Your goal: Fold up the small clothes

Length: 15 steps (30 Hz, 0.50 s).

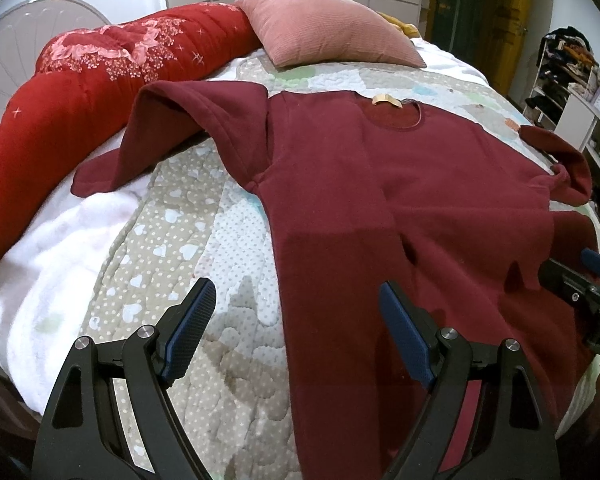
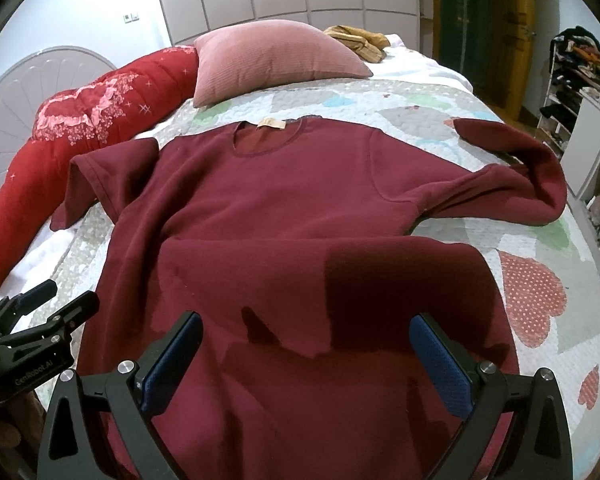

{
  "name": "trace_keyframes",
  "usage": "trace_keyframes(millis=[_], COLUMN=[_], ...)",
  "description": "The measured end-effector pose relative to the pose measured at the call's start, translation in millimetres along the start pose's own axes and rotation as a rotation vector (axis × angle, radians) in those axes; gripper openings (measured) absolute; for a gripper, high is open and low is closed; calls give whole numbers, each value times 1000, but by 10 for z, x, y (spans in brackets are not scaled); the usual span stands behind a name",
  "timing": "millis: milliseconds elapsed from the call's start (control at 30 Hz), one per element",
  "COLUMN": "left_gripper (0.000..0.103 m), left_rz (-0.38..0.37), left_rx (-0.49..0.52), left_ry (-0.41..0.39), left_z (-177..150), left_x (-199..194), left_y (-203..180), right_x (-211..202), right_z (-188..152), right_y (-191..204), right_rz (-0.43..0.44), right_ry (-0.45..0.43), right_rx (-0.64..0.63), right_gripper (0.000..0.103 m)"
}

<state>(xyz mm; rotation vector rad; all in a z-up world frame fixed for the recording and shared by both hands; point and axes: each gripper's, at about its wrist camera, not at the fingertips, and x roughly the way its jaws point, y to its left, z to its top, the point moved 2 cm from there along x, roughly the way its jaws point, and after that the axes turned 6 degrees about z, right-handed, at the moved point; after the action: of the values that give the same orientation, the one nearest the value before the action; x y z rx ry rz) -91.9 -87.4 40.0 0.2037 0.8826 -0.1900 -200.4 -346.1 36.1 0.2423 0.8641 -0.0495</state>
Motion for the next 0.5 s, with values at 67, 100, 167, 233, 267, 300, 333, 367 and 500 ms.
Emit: trace_keyframes(millis=[67,100,167,233,267,300,333,367,500], left_gripper=[84,84,84,84,84,84,84,84,84], left_rz=[0,-1,-1,-2,-3,-3,-4,-4,-5], left_rx=[-2,-2,-2,-1,-2,-2,-4,-5,-9], left_ry=[3,5,7,10,12,13,15,16,20], left_z=[2,3,8,8,8,10,13,15,22], left_x=[16,25,44,61,72,80,93,101,122], left_y=[-5,-8,-12,-16,-17,-17,-16,-13,-7], right_x=[20,29,52,70,81,96,109,127,174], right_z=[12,14,28,40,46,53,59,66,74], right_y=[15,22,41,55,67,76,83,91,119], right_rz=[1,2,3,5,7,9,10,12,11], right_ry=[3,4,6,7,7,9,10,13,19], right_rx=[-2,-4,-8,-10,-11,-11,-11,-12,-18], right_gripper=[103,103,103,103,103,103,103,103,103])
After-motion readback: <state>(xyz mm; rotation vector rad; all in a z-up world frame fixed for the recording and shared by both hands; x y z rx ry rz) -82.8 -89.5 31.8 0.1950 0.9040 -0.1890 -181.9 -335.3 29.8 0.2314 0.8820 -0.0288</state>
